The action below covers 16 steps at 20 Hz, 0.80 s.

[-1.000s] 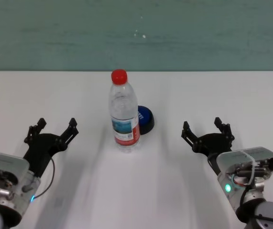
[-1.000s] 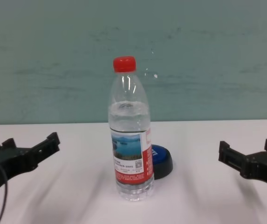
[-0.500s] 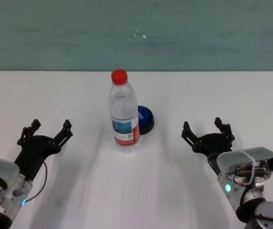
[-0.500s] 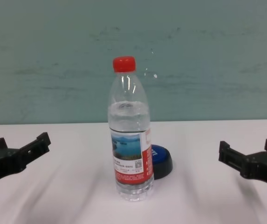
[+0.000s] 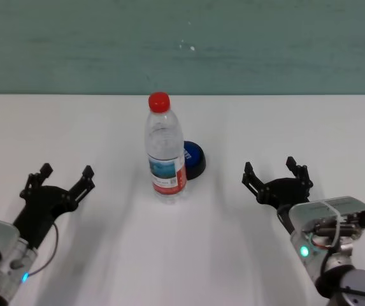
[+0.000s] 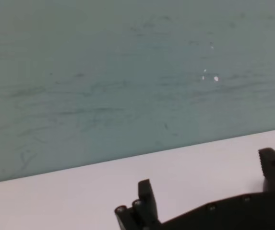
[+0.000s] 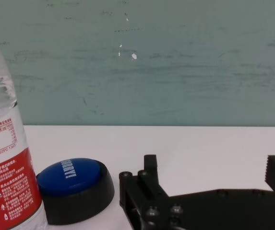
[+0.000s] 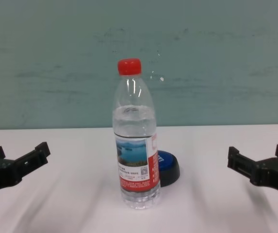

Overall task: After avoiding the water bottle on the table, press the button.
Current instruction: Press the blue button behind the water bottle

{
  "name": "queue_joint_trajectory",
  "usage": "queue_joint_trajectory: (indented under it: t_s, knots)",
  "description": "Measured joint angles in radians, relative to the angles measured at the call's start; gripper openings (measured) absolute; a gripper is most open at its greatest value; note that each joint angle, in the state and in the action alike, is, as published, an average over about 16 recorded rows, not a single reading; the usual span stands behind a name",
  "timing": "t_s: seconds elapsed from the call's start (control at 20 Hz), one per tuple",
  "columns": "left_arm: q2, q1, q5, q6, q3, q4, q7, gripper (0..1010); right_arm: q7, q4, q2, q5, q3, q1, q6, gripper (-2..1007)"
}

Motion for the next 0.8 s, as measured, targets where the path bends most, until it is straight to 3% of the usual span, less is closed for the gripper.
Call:
queue_joint_trajectory:
  t_s: [0.8]
  knots:
    - [0.029,0.035,-0.001,-0.003,0.019,-0.031,-0.021,1010,0.0,0.0,0.0,0.0,0.0,0.0,0.0,1004]
